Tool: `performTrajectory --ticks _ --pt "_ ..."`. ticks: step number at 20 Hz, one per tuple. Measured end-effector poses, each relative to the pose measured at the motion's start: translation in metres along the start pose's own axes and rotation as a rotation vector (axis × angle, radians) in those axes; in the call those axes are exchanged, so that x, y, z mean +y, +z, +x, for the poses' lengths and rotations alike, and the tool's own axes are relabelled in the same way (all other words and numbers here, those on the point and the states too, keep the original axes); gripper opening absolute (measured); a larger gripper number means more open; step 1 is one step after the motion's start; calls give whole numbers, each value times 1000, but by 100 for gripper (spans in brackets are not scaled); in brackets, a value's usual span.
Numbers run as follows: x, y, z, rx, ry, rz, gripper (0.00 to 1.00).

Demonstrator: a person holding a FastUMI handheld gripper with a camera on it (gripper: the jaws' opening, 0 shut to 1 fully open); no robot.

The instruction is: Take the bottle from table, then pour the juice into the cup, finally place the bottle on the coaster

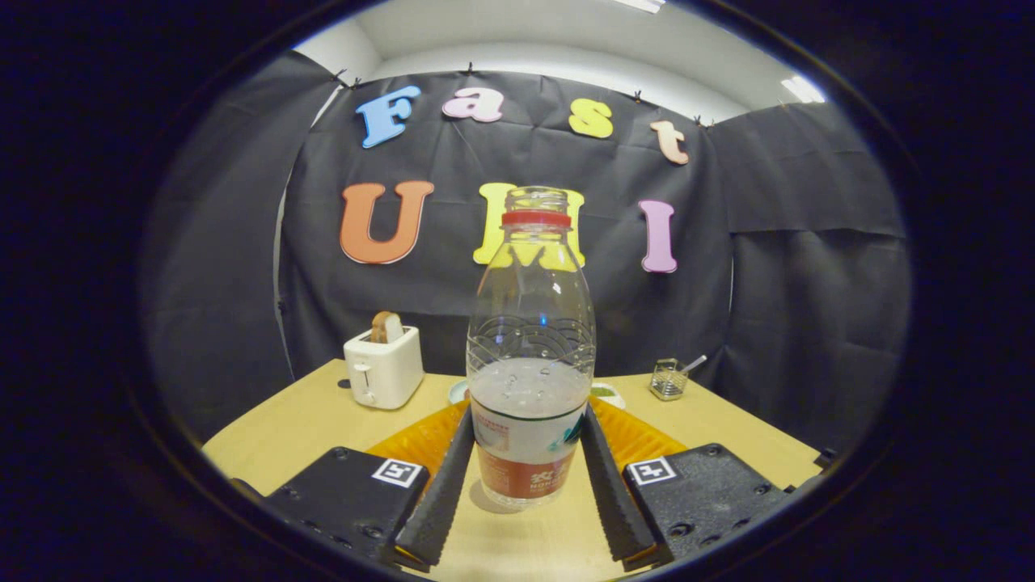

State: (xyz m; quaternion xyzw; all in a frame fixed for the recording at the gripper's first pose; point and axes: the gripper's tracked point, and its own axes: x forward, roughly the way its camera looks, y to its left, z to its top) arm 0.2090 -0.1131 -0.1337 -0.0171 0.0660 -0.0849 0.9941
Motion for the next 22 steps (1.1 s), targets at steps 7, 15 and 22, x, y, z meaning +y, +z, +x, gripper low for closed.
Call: performTrajectory --ticks 7,15,22 --pt "9 -70 72 85 12 -17 79" --pt "14 -104 99 99 25 -20 80" --pt "16 -121 101 111 50 -16 81"
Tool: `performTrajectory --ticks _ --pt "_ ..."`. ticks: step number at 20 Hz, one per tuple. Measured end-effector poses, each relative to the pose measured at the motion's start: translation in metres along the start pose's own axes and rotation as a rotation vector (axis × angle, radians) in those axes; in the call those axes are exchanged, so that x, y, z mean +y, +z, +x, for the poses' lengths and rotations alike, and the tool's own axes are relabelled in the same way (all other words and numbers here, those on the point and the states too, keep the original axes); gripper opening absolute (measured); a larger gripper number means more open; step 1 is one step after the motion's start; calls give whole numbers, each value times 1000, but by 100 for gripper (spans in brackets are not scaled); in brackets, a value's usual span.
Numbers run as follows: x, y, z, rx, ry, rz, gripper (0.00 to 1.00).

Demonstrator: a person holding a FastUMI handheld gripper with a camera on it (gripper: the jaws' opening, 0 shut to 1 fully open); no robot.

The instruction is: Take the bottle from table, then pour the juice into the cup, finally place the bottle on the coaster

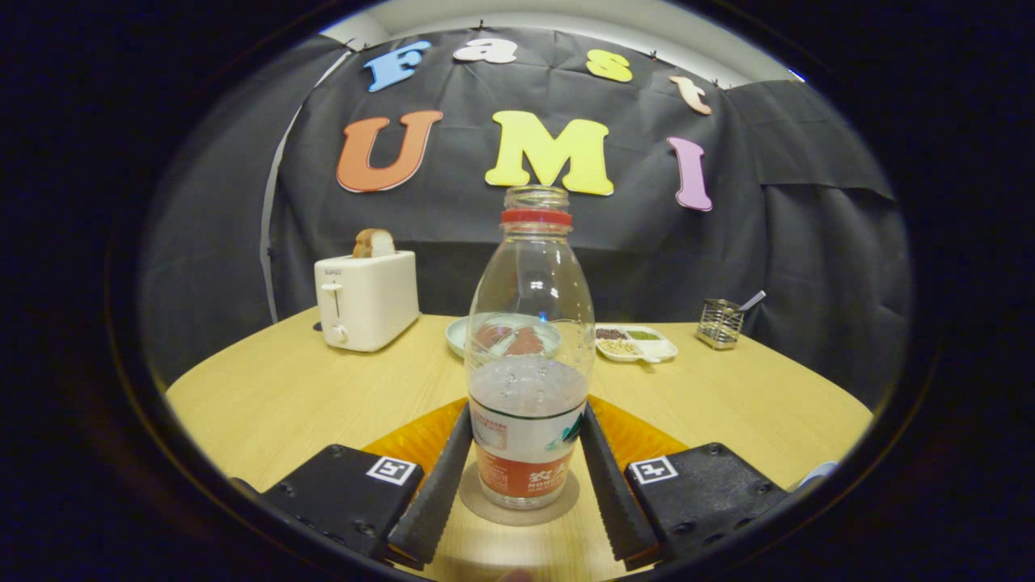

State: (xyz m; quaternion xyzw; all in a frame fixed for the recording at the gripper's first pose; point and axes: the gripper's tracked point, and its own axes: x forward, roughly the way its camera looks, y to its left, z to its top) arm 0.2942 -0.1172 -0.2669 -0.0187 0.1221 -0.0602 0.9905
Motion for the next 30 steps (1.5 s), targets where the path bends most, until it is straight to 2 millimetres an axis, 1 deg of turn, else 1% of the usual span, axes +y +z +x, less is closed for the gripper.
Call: performTrajectory --ticks 4,7,10,11,14,16,18,20,22,24,27,29,30 --pt "3 0 -1 14 18 6 82" --pt "3 2 -3 15 22 7 89" --pt "3 5 -4 15 26 3 100" --pt "4 7 -6 14 28 2 100" --pt "6 21 -16 -4 32 -7 100" --pt "5 35 -29 -22 24 0 100" --pt "1 53 -43 -47 14 24 100" --pt "-4 74 -59 -76 5 46 100" --pt "-10 99 -81 -112 1 65 100" --pt "-17 130 -112 -159 -7 81 100" --pt "-28 180 -167 -242 5 110 100" --pt "-31 211 -201 -284 41 136 100" --pt "-33 218 -217 -290 54 137 100"
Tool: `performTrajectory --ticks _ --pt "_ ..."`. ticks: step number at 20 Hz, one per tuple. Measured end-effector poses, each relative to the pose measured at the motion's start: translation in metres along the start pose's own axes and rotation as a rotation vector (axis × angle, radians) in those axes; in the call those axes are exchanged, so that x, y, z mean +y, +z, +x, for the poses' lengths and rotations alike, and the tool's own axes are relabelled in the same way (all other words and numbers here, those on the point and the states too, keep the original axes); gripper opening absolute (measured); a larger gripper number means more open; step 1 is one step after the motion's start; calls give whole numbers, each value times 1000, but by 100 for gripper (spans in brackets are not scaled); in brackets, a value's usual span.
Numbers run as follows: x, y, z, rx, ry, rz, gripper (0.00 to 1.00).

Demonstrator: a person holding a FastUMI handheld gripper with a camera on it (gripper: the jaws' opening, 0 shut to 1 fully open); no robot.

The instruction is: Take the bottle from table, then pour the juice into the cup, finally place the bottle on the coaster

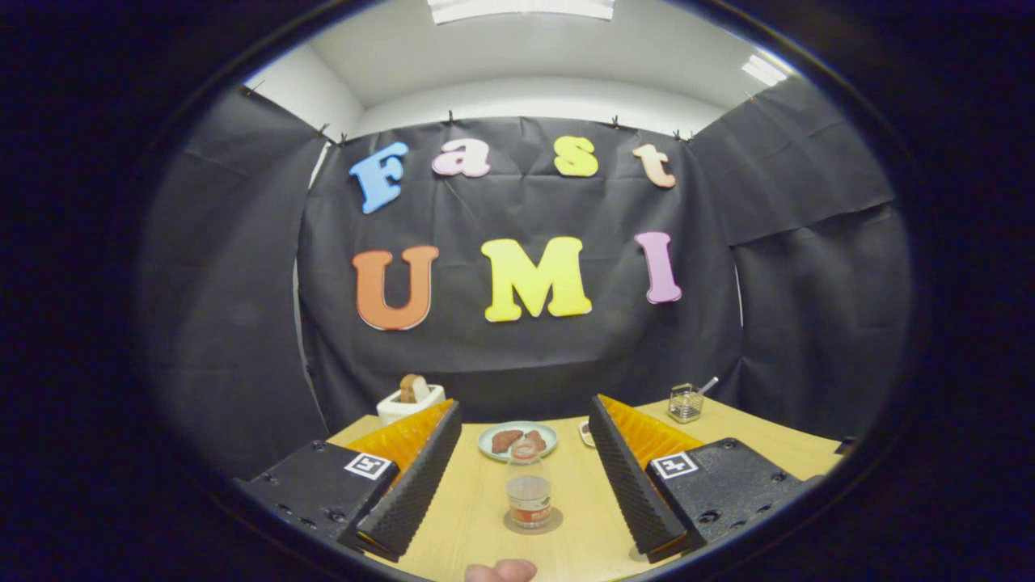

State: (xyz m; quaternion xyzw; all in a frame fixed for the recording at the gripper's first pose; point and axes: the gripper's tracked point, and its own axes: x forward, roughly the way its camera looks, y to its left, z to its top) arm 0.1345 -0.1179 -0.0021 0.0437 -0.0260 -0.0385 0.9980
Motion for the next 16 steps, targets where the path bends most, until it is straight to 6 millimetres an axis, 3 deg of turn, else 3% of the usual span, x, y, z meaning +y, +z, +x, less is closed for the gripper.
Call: performTrajectory --ticks 3,5,11,16 --pt "3 29 -35 -13 7 -38 100" --pt "14 38 -53 -8 23 -59 100" --pt "48 24 -96 32 67 -71 100" --pt "56 27 -107 26 79 -71 100"
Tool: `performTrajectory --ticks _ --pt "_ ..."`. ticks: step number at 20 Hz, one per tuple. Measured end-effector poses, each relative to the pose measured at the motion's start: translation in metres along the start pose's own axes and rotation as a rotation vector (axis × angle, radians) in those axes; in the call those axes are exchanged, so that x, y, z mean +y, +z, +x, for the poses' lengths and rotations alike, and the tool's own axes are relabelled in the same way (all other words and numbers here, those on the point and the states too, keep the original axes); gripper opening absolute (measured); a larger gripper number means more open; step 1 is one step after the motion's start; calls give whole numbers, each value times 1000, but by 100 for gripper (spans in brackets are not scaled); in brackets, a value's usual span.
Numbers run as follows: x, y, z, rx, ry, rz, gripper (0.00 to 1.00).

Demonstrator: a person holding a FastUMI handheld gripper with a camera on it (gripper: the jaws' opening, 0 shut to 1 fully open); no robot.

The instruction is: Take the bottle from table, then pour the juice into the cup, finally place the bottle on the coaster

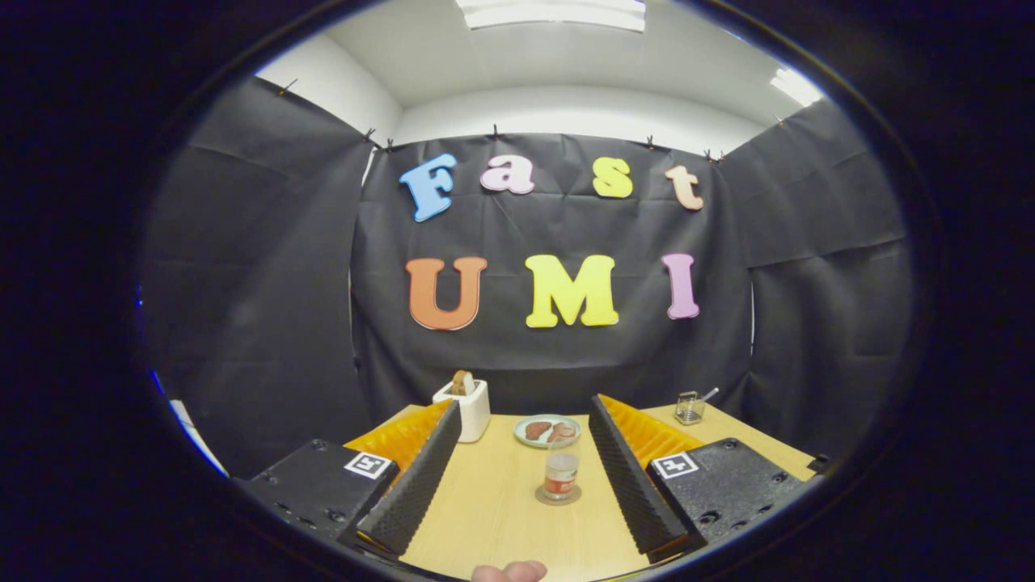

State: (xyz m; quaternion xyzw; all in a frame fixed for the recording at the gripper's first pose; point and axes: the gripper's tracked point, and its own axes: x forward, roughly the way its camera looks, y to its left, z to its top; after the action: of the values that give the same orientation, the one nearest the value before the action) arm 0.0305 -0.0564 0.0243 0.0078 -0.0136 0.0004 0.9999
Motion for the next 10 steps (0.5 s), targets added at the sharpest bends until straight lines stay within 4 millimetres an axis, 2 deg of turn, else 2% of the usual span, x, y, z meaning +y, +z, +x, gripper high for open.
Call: performTrajectory --ticks 10 --pt "-27 15 2 -18 -53 -7 100"
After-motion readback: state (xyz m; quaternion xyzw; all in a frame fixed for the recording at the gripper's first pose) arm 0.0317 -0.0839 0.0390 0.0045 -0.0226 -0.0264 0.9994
